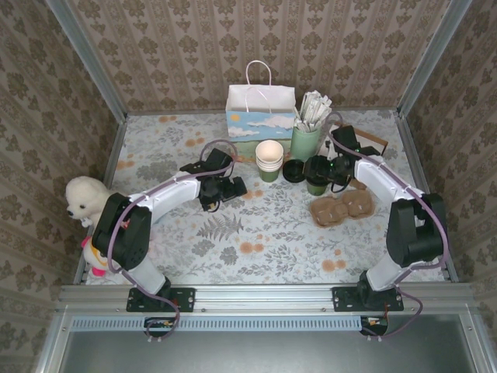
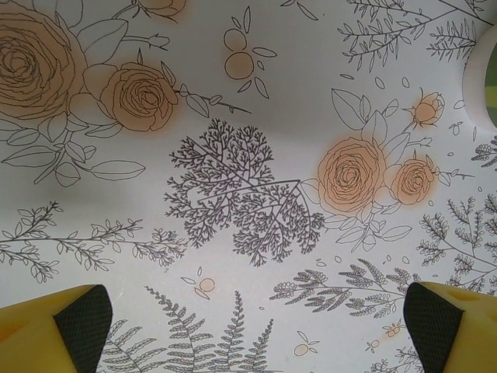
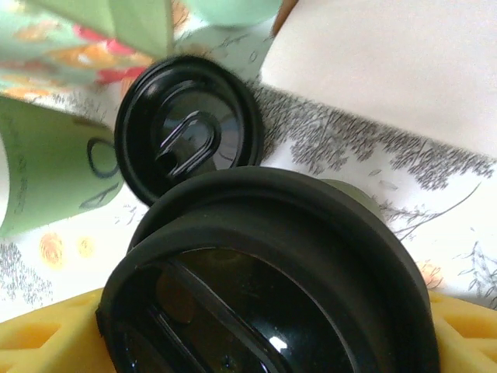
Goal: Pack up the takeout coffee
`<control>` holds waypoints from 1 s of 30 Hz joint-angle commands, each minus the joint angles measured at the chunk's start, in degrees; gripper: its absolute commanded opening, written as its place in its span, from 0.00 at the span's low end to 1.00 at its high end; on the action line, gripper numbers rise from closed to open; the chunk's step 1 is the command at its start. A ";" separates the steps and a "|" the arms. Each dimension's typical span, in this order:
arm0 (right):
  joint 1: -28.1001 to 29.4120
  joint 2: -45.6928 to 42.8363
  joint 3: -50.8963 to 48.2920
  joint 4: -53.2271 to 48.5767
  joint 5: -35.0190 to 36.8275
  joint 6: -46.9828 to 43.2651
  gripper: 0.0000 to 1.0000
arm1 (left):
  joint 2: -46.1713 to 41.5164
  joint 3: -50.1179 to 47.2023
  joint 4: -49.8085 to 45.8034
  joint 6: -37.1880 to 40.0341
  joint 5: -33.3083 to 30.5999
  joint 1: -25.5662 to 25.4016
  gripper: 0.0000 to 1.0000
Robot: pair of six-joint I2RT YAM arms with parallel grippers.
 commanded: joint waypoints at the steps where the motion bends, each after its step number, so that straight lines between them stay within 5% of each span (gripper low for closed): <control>1: -2.56 3.14 3.27 2.15 1.28 -1.53 0.77 | -1.94 -0.30 -1.09 -0.90 -1.21 0.25 1.00; 14: -8.06 12.79 11.89 9.20 4.76 7.03 0.77 | -4.79 -1.35 -3.60 -1.42 -3.33 0.35 1.00; 30: -8.83 19.12 19.24 5.97 -1.51 7.79 0.83 | -3.58 0.87 -3.96 -0.02 -3.20 0.45 1.00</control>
